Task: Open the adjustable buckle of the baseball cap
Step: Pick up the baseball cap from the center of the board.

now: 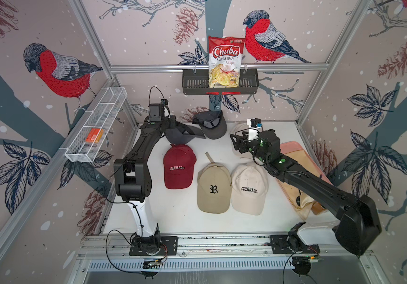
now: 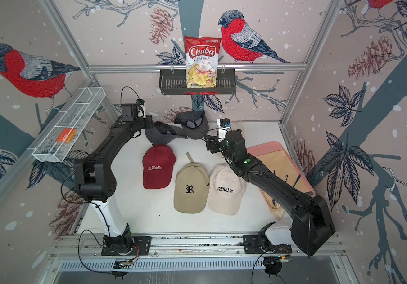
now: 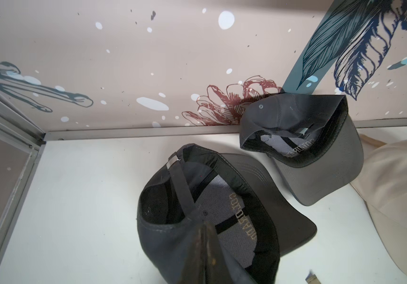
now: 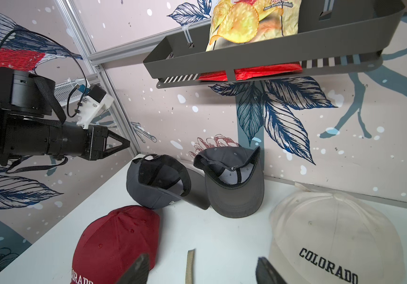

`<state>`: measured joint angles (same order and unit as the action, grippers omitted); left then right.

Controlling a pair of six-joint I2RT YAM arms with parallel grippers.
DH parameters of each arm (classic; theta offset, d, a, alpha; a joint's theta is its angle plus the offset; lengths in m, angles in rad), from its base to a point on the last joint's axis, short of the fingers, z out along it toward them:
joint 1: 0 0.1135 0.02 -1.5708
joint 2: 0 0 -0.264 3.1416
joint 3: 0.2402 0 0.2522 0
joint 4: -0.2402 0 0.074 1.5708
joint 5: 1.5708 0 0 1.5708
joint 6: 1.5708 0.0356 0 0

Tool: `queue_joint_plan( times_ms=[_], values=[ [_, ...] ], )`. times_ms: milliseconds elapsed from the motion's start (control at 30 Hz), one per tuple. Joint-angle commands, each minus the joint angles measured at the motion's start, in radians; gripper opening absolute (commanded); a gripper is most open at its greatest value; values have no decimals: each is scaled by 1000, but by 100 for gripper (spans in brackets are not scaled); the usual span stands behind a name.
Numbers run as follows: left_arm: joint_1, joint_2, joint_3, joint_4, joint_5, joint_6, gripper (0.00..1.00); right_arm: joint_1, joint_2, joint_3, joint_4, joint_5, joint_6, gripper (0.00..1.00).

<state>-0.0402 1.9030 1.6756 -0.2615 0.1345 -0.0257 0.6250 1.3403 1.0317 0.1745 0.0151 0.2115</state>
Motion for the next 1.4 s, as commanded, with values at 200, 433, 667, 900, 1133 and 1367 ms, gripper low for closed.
queue_joint_plan(
  times_ms=[200, 433, 667, 900, 1133, 1367],
  values=[
    [3, -17, 10, -17, 43, -14, 20, 5, -35, -14, 31, 8, 23, 71],
    [2, 192, 243, -256, 40, -44, 45, 15, -39, -13, 17, 22, 11, 72],
    [2, 289, 331, -279, 4, -39, 53, 9, -16, -8, 14, 33, -4, 73],
    [3, 389, 435, -363, 39, -31, 52, 0, 39, 25, 17, 10, -9, 73],
    [16, 389, 423, -317, 119, -36, 0, -14, 65, 39, 26, -8, -6, 73],
    [19, 304, 385, -235, 143, -7, 0, -15, 48, 27, 26, -8, -4, 73]
  ],
)
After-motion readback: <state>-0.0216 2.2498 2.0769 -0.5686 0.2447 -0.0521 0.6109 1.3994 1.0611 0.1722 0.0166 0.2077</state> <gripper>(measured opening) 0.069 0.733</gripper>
